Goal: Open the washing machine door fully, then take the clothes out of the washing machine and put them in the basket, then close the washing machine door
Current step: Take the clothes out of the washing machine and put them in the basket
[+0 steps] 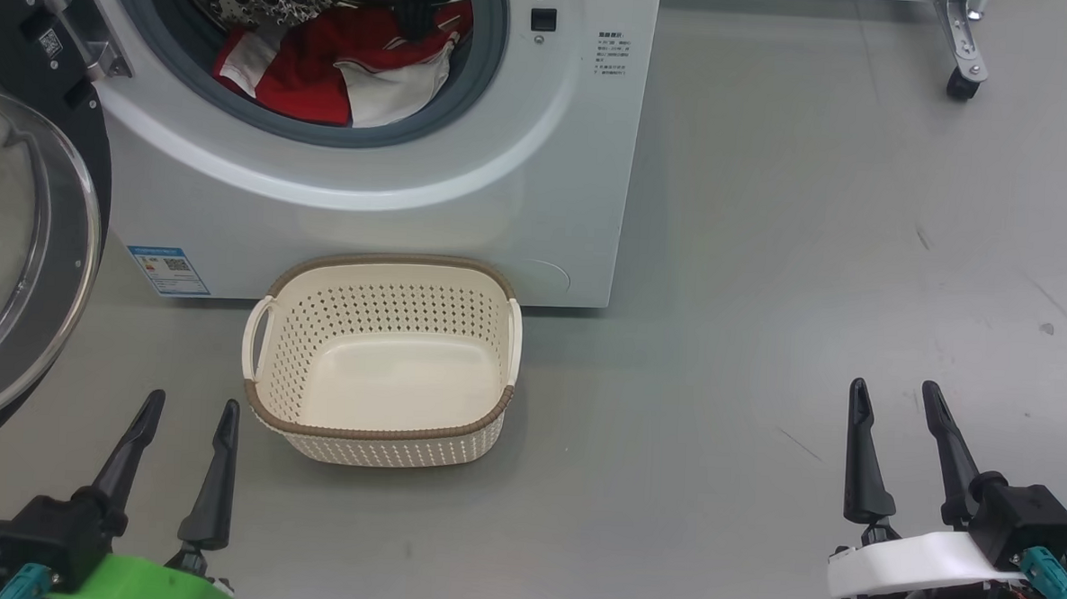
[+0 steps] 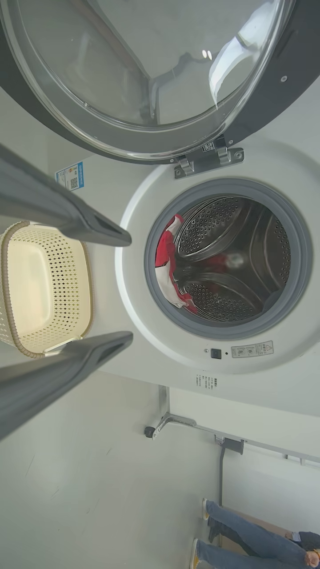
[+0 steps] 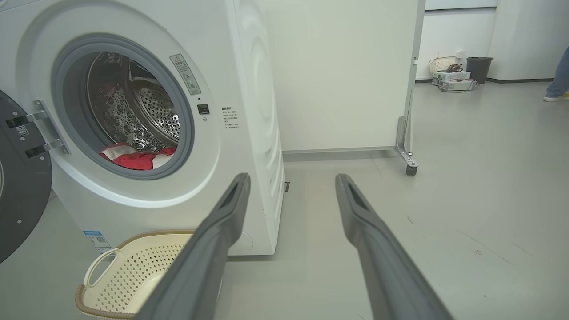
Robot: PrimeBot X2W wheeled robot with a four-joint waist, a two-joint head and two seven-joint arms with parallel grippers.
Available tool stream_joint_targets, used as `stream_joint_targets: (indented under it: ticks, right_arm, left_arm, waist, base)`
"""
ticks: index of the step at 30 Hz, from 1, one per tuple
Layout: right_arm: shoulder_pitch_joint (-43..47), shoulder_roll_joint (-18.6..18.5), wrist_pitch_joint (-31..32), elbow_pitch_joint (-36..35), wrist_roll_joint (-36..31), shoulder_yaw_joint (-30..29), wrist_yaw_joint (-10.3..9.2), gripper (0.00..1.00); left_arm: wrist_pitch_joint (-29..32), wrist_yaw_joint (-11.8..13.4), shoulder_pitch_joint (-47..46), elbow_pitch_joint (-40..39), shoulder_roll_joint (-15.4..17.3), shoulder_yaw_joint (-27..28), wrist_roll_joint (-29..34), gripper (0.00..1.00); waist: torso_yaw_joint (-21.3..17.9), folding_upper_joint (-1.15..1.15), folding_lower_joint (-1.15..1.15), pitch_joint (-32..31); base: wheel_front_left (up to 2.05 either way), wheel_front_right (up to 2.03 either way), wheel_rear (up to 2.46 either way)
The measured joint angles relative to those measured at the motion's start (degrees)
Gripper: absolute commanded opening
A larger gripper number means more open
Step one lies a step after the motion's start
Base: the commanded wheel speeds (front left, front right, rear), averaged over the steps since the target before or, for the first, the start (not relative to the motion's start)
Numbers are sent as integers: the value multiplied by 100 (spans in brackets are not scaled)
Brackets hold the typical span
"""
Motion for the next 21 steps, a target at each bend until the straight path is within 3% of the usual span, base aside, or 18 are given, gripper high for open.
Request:
stream_joint_targets:
  ticks: [6,11,21]
  right_arm:
    - [0,1,0,7,0,20,0,100]
    - [0,1,0,12,0,35,0,100]
    - [0,1,0,15,0,52,0,100]
  left_arm:
    - [0,0,1,1,-3,-13,-31,100]
    - [1,0,8,-3,-122,-145,-458,100]
    - [0,0,8,-89,-92,-18,-461,100]
  waist:
    - [3,0,0,-1]
    - [2,0,0,-1]
    - [18,0,0,37]
  base:
    - [0,0,0]
    - [9,-9,0]
    - [36,-36,0]
